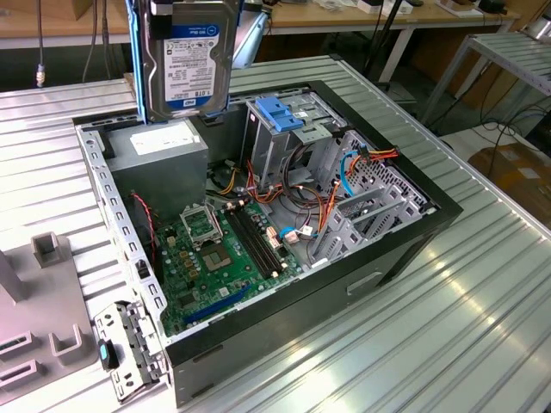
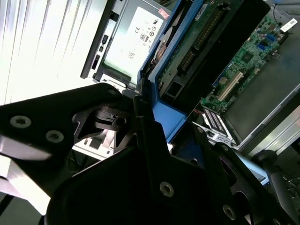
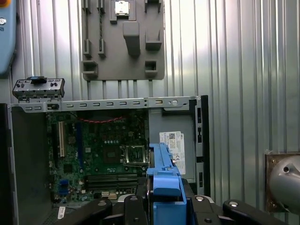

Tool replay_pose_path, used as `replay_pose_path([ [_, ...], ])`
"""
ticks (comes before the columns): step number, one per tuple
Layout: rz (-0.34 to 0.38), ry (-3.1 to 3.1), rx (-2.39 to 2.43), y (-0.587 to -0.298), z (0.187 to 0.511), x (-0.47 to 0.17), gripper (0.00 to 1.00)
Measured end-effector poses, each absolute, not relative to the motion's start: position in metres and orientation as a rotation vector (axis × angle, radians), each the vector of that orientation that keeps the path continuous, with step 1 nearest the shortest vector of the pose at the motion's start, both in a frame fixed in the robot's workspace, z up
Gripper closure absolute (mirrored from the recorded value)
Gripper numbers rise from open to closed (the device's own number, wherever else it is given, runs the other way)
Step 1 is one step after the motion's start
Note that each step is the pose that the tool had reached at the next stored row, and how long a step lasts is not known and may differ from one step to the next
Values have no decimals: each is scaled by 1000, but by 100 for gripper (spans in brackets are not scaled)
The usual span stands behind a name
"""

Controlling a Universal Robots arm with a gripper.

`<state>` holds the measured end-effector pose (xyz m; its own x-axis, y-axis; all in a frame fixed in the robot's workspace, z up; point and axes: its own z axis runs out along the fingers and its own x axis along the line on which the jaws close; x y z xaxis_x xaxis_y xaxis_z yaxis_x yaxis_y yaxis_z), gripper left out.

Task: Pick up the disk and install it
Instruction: 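Insert the disk into the insertion slot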

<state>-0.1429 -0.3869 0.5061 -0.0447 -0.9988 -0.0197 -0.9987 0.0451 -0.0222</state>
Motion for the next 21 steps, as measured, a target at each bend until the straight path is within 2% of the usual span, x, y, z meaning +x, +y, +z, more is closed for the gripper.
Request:
replay_pose_path([
  [21,-4,2249,-2151,-391,506,-143,63],
])
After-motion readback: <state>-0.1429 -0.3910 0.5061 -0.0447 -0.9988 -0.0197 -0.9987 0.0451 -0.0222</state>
